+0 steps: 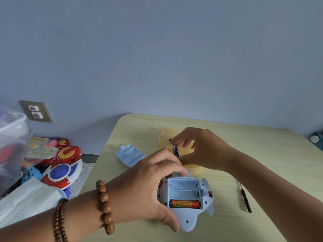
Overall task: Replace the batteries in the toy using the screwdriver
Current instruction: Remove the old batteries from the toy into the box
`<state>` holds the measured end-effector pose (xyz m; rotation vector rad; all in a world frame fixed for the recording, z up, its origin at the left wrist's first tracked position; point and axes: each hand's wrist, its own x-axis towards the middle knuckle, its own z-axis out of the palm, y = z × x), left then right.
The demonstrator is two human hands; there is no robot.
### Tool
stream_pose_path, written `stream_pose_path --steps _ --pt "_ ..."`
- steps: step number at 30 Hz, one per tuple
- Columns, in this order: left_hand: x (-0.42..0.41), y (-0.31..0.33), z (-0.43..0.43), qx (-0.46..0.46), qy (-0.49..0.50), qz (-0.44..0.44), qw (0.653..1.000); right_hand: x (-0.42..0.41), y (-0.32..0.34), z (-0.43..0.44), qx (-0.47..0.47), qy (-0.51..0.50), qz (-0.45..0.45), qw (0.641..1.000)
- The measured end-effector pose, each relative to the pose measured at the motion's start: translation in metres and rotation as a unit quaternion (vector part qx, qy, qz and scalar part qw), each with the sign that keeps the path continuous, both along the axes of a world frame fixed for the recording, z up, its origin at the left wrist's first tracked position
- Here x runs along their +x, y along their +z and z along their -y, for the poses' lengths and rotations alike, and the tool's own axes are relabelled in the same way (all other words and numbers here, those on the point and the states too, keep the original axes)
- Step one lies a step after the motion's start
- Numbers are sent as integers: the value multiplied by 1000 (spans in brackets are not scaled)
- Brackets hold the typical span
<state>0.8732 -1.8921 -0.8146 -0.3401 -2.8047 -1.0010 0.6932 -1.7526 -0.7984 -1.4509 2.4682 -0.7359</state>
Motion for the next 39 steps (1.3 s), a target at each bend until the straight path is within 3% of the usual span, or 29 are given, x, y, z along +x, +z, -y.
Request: stream_pose_path --steps 11,14,17,20,22,24,29,34,39 --pt "-1 -1 1 7 8 3 1000 -5 1 -4 43 13 25 999" --pt "0 1 0 10 9 8 1000 7 12 -17 -27 -28 33 999" --pt "0 2 0 10 13 16 1000 28 25 -46 -119 -46 98 987" --pt "-1 2 0 8 18 15 1000 63 25 -77 -34 14 180 983" --pt "-2 3 -2 2 16 21 1000 82 9 -85 -5 17 142 990" --pt "-3 3 -3 -7 11 22 1000 87 -7 -88 -64 -8 123 990" --pt "-4 8 -7 -20 13 30 999 86 -12 -90 -106 -45 177 977" --pt "-1 16 -12 -8 29 72 997 88 -7 -88 -102 -46 165 980" --pt "0 21 -36 19 123 72 990 89 -6 -87 -106 -44 141 983"
